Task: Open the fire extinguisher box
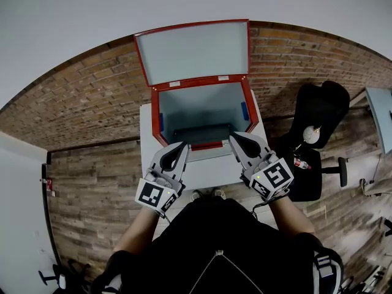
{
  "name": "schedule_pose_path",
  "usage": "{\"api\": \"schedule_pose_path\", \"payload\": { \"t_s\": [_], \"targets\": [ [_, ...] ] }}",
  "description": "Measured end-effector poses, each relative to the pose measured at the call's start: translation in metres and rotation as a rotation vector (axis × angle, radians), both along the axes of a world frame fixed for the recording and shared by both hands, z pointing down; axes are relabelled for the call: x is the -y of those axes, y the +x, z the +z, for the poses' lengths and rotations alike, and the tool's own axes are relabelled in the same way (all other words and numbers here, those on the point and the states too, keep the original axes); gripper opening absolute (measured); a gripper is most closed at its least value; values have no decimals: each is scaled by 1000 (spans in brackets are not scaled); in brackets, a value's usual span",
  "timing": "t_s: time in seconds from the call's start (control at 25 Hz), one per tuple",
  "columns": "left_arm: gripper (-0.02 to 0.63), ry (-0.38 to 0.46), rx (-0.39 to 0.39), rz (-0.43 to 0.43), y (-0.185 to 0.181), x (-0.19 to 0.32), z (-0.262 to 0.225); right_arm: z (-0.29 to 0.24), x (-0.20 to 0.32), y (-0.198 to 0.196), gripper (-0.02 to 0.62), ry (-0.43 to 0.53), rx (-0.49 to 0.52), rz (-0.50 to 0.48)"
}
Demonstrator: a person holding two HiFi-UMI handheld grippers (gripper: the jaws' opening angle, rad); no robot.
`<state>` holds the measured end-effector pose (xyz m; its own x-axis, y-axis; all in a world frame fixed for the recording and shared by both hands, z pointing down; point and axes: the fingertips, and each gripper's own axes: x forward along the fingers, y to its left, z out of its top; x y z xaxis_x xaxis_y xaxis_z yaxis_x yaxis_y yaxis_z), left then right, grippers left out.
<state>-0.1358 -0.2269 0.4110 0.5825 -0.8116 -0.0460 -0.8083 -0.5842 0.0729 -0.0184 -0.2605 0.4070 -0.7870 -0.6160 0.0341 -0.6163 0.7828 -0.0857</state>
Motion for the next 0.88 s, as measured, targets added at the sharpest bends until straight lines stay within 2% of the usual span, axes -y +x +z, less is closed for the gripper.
{"api": "schedule_pose_path", "payload": {
  "t_s": [0.88],
  "targets": [
    [49,-13,19,10,2,4,8,5,8,2,18,-15,2,18]
  ]
}}
